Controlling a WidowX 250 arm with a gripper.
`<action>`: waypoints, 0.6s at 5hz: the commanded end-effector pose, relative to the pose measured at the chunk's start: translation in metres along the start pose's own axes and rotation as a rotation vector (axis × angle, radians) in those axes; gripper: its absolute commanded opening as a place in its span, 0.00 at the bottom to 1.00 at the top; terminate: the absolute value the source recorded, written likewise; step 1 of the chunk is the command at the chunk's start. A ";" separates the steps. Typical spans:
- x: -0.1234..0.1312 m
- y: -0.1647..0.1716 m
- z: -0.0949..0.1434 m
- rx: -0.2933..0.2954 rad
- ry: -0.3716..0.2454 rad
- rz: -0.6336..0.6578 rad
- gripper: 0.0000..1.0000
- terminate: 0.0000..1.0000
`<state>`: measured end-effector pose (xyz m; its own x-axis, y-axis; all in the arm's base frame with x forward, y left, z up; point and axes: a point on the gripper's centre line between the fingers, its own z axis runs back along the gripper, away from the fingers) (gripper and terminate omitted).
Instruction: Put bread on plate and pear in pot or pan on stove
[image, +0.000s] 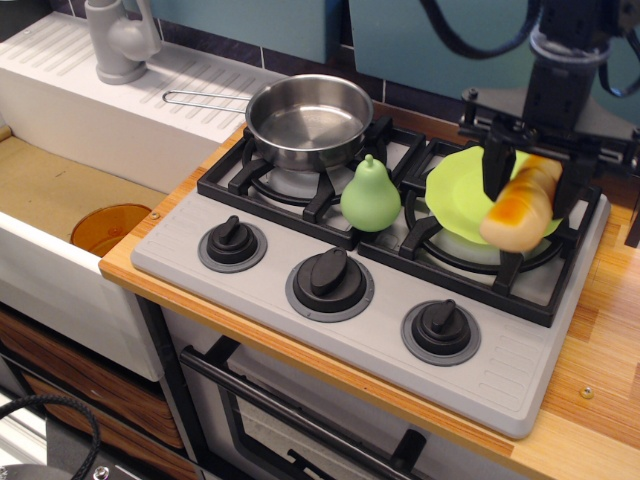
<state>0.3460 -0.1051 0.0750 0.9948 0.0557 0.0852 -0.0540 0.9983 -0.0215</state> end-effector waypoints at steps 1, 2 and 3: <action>0.037 0.023 0.013 -0.011 -0.068 -0.051 0.00 0.00; 0.039 0.024 0.012 0.017 -0.062 -0.060 1.00 0.00; 0.030 0.017 0.014 0.019 -0.060 -0.047 1.00 0.00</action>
<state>0.3664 -0.0822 0.0665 0.9970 0.0149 0.0762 -0.0163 0.9997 0.0182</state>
